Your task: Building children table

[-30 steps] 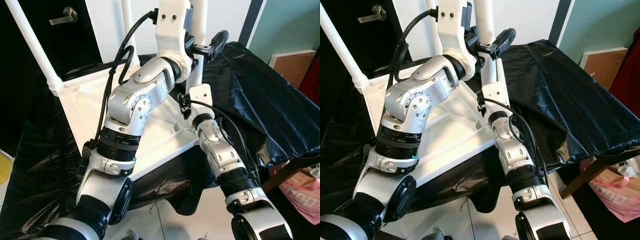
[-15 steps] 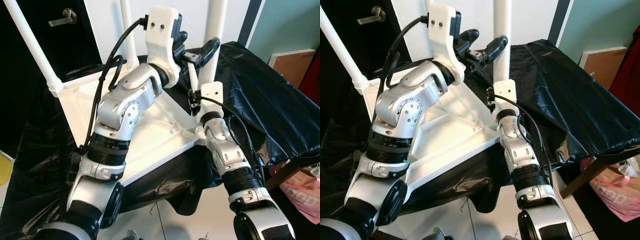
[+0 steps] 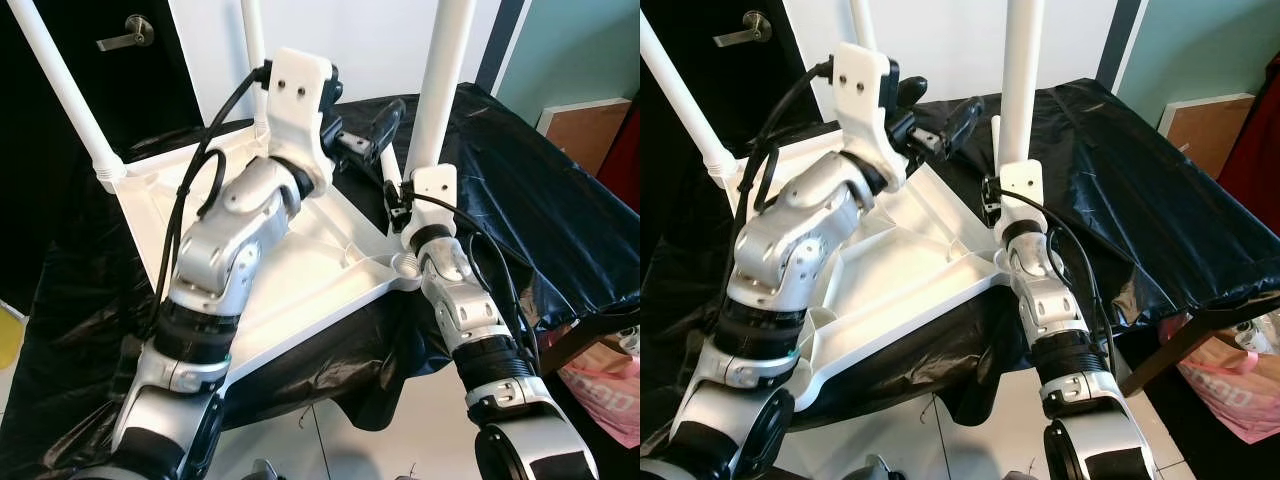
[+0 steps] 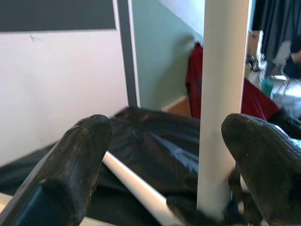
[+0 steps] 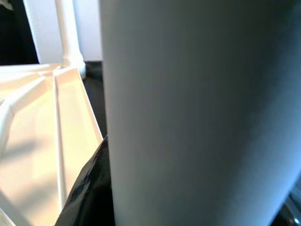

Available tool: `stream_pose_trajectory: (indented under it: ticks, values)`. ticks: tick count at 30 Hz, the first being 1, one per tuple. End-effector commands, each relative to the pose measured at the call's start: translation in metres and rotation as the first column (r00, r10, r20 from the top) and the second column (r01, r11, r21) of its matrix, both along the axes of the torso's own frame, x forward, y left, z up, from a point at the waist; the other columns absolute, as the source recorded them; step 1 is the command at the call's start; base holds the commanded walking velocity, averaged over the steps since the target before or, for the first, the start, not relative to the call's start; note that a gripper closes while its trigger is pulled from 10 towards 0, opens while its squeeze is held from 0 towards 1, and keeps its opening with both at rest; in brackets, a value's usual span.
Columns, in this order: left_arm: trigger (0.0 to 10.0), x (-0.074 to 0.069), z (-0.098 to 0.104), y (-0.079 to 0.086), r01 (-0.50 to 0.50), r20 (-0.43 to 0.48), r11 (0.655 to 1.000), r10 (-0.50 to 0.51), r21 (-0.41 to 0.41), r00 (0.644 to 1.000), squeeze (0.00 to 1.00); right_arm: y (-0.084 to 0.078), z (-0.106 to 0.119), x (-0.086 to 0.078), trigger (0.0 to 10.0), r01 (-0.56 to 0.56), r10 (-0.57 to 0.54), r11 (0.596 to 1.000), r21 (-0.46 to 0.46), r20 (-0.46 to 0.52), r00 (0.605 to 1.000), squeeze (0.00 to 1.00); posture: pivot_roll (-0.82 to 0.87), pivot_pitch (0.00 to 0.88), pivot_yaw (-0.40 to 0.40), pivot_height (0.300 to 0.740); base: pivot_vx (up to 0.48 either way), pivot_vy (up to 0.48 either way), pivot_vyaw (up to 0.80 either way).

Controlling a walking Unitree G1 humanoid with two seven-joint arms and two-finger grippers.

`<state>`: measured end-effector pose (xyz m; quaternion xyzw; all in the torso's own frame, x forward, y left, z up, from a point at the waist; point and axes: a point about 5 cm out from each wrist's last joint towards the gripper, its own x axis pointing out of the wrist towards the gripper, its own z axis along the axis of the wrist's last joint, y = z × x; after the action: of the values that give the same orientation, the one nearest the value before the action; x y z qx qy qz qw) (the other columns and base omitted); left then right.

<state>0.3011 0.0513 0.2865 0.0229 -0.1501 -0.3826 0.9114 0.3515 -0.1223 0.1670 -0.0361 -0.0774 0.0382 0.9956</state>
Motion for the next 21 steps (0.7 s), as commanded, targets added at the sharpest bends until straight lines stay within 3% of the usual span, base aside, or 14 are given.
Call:
stream_pose_trajectory:
  ticks: [1, 11, 16, 21]
  values:
    - [10.0, -0.006, -0.001, -0.003, 0.041, 0.038, 0.998, -0.042, 0.042, 0.998, 0.0, -0.001, 0.003, -0.001, 10.0, -0.004, 0.004, 1.0, 0.002, 0.022, 1.0, 0.0, -0.05, 0.02, -0.001, 0.74, 0.0, 0.0, 0.0]
    - [10.0, -0.011, -0.029, 0.002, 0.038, -0.002, 0.993, -0.038, 0.108, 0.999, 0.0, -0.005, -0.002, -0.007, 10.0, -0.01, 0.01, 1.0, -0.016, 0.037, 0.999, 0.0, -0.04, 0.02, 0.004, 0.74, 0.0, 0.0, 0.0]
    - [10.0, -0.021, -0.05, 0.001, 0.166, -0.13, 0.98, -0.151, 0.113, 0.98, 0.0, -0.006, -0.008, -0.007, 10.0, -0.022, 0.022, 1.0, 0.014, 0.013, 1.0, 0.0, -0.04, 0.021, 0.007, 0.74, 0.0, 0.0, 0.0]
    - [10.0, -0.028, -0.056, -0.002, 0.213, -0.154, 0.969, -0.192, 0.129, 0.969, 0.0, -0.006, -0.011, -0.007, 10.0, -0.021, 0.021, 1.0, 0.019, 0.003, 1.0, 0.0, -0.04, 0.025, 0.006, 0.74, 0.0, 0.0, 0.0]
